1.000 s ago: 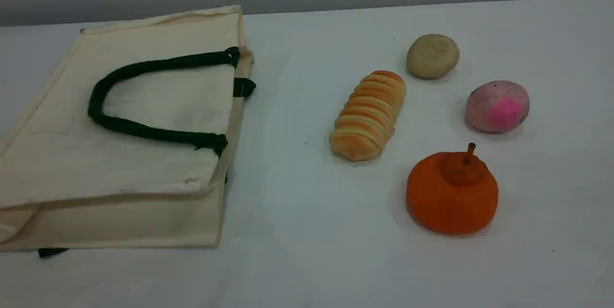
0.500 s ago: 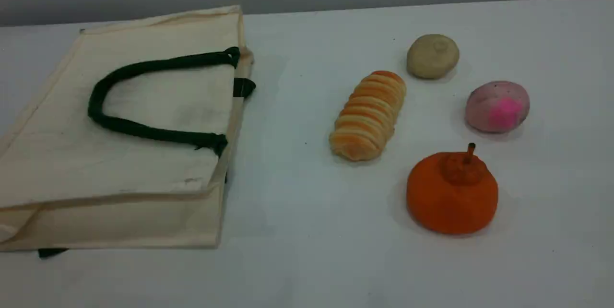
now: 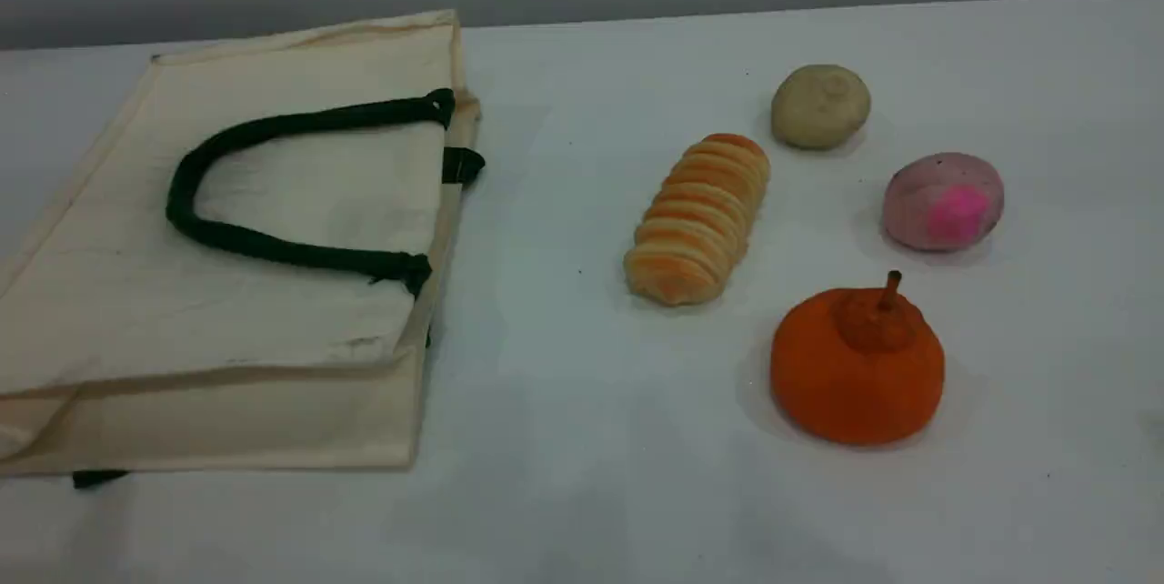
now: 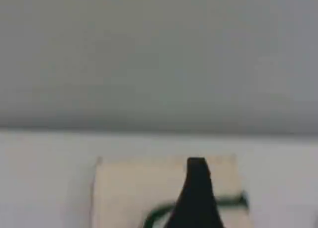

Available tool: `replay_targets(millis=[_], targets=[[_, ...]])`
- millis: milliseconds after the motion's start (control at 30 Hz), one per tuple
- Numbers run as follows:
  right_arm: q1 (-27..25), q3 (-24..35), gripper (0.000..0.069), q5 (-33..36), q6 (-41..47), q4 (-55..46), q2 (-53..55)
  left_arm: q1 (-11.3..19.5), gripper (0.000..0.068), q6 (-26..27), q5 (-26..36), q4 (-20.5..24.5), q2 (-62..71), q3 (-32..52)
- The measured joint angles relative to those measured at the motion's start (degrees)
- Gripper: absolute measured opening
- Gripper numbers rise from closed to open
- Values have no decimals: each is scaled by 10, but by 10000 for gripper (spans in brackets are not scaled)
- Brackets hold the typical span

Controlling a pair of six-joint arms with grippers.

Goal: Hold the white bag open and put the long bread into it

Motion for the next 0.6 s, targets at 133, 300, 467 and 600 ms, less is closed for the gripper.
replay_targets(millis=[133,300,467,600], targets=[[0,-28,502,2,0,7,84,-16,518,52,38,-3,80,-31],[0,-30,502,2,-22,27,144,-16,507,67,55,-3,143,-39],[0,-30,502,6,-59,51,156,-16,507,69,64,11,166,-39],[0,-30,502,15,-81,64,166,-16,507,69,72,11,166,-39]])
